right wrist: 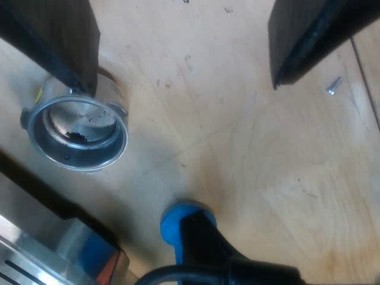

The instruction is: Grind coffee beans and then tamp

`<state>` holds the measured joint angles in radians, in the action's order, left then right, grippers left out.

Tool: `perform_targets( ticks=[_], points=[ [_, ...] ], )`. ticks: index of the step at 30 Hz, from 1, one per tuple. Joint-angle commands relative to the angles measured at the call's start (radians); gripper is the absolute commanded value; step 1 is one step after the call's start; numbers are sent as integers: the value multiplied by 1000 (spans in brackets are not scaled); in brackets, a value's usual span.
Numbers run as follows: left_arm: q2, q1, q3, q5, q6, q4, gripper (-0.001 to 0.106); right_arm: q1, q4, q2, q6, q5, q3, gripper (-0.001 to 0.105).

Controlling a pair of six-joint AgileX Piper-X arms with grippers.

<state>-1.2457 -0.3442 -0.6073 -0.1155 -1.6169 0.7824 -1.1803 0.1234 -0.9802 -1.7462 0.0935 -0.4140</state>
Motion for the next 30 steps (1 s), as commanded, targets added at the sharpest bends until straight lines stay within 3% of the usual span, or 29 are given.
perform_targets(
  ticks=[1,5,9,15,20,25,30],
  points=[
    [12,2,-13,32,4,55,66,2,7,1,33,-9,-9,62],
    [92,2,-22,73,4,110,69,2,7,1,91,-9,-29,62],
    [228,2,-22,83,1,140,72,2,-78,1,108,-9,-79,62],
    [492,2,-29,83,-24,172,79,2,-368,0,120,-77,-228,62],
    [653,2,-98,81,-24,213,81,2,-566,-2,140,-93,-364,62],
    [697,2,-204,65,-55,218,81,6,-729,-2,142,-93,-482,62],
    [697,2,-321,50,-144,223,81,61,-907,-2,174,-129,-624,62]
  ],
)
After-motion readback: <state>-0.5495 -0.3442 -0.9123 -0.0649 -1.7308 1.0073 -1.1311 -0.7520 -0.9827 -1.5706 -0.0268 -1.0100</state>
